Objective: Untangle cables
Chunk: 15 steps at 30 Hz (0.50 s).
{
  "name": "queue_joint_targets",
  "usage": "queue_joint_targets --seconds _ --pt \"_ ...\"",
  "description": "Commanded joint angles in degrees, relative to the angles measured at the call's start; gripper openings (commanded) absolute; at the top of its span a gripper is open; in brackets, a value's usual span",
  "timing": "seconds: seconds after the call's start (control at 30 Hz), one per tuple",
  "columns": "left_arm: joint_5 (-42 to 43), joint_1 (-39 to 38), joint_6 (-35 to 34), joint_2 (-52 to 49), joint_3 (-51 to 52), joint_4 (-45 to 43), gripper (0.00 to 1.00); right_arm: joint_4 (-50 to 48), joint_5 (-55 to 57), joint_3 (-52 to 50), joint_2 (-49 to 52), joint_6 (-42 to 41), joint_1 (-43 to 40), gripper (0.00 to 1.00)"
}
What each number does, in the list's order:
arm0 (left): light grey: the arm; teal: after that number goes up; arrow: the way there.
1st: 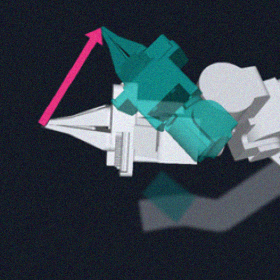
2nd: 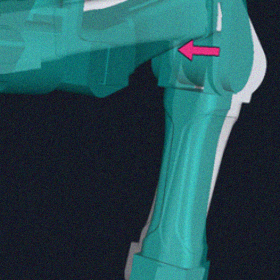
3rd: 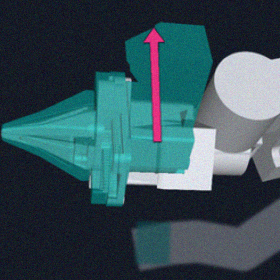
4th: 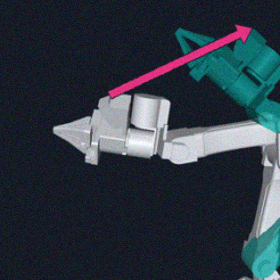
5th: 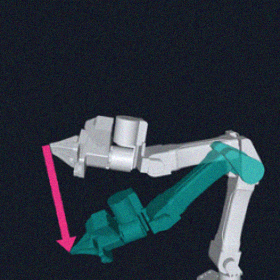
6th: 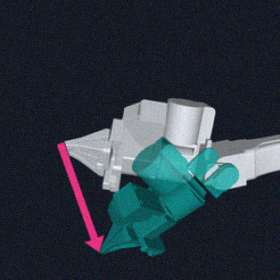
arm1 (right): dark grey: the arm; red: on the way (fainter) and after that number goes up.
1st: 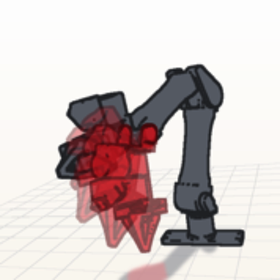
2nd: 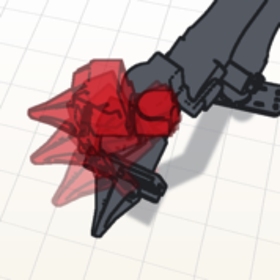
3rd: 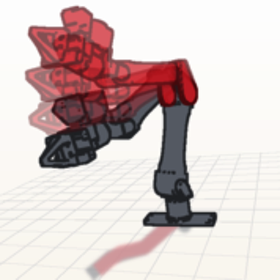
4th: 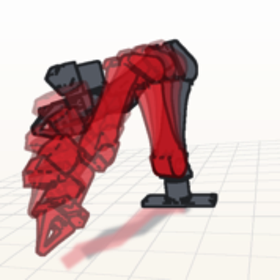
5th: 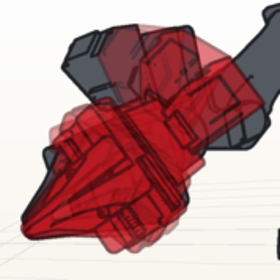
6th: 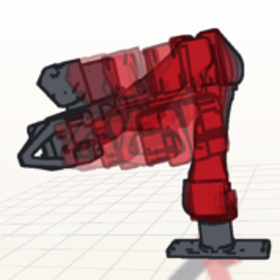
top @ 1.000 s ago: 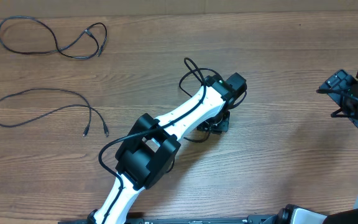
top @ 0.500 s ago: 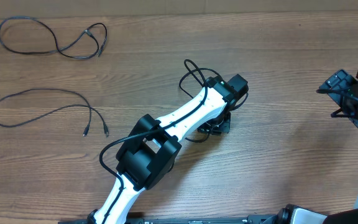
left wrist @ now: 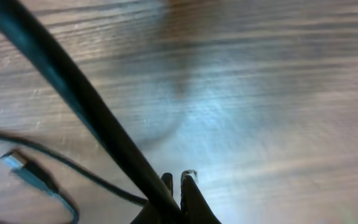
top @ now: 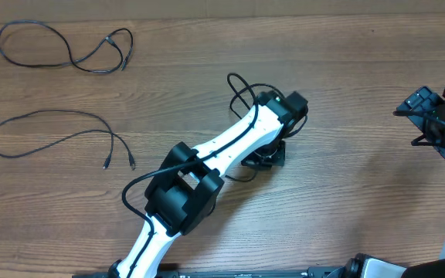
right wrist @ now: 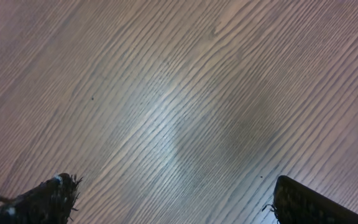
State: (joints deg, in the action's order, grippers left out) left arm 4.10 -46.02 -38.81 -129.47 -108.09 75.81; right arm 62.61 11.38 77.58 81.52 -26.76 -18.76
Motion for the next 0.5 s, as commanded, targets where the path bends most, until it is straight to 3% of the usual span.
queue_joint_targets --seconds 0.0,0.47 --pt "2.97 1.03 -0.42 1.42 -11.54 4.83 0.04 -0.15 0.57 1.79 -0.11 0.17 -0.26 1.00" --pt "7.58 2.19 -0.46 4.37 -45.62 18.23 0.04 -0.15 0.57 1.79 -0.11 0.17 -0.26 1.00"
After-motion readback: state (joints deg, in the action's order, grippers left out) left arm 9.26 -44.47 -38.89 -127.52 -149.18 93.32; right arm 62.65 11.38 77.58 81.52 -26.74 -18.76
